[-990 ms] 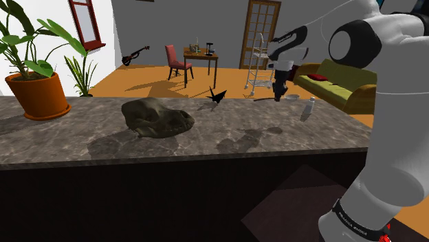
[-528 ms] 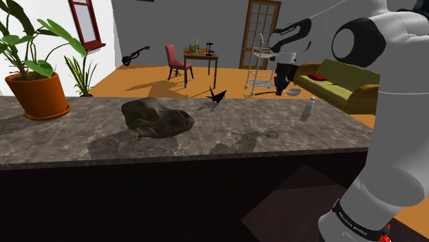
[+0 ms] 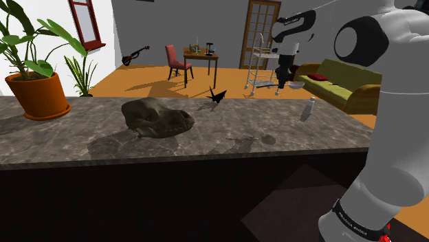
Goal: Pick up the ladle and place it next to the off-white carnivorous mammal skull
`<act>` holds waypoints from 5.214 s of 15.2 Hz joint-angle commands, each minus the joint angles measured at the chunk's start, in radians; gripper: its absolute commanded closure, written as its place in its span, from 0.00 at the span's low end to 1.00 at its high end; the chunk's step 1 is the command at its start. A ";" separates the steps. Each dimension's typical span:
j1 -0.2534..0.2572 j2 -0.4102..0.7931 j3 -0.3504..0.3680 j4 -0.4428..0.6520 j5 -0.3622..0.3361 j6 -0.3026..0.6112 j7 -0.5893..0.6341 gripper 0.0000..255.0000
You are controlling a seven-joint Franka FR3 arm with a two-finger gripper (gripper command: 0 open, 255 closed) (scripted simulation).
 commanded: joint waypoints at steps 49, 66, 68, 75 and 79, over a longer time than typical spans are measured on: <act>0.444 -0.092 0.249 -0.090 -0.026 0.041 0.682 1.00; 0.445 -0.043 0.257 -0.255 -0.004 0.252 0.660 1.00; 0.444 -0.034 0.258 -0.270 0.001 0.275 0.656 1.00; 0.441 0.006 0.264 -0.313 0.018 0.355 0.643 1.00; 0.438 0.032 0.269 -0.333 0.029 0.399 0.634 1.00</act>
